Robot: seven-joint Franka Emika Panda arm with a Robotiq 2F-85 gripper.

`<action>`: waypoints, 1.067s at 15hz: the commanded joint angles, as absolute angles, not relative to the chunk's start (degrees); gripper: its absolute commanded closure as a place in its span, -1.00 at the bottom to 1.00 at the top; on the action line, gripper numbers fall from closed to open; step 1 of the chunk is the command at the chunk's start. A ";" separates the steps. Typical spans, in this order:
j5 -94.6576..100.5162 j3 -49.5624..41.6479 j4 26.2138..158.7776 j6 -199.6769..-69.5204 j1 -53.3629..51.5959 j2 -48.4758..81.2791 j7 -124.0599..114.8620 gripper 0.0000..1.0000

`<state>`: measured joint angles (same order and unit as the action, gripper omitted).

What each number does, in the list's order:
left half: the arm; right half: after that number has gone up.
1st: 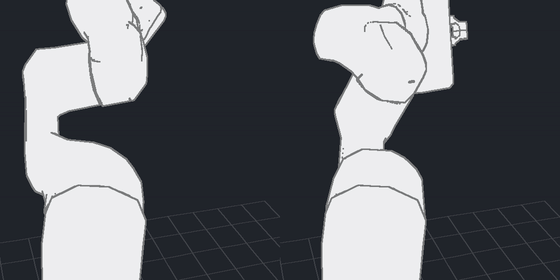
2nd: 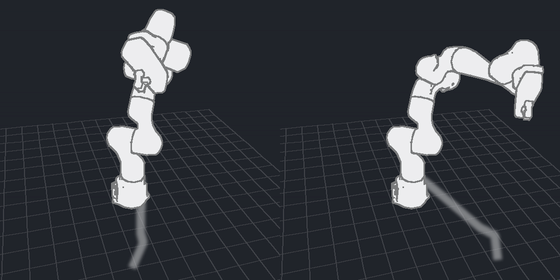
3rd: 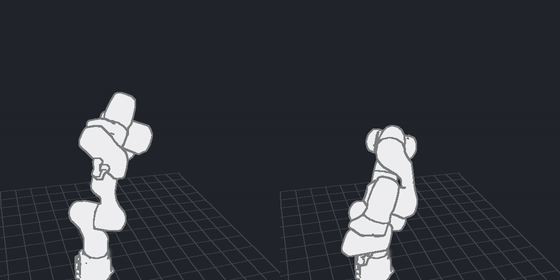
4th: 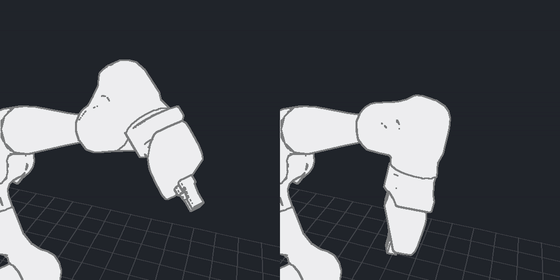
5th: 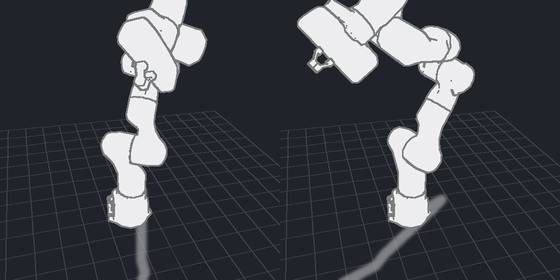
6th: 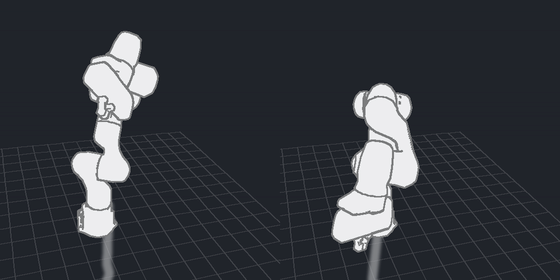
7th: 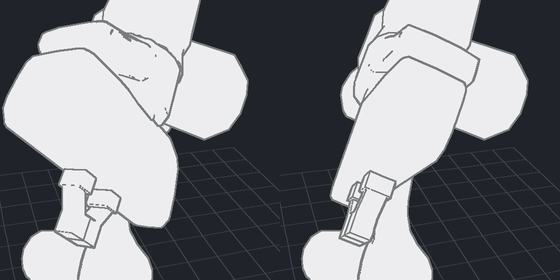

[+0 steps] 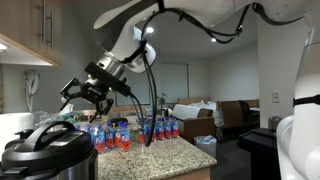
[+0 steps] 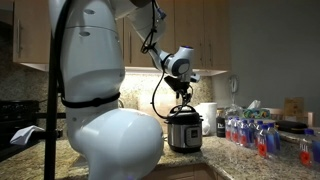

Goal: Remove the black lid from the rice cooker

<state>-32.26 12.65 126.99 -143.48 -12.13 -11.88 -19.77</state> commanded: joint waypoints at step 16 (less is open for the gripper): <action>-41.73 14.93 115.78 -152.22 -15.76 3.72 -10.31 -1.00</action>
<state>-40.76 14.69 115.76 -149.87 -16.56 3.08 -14.78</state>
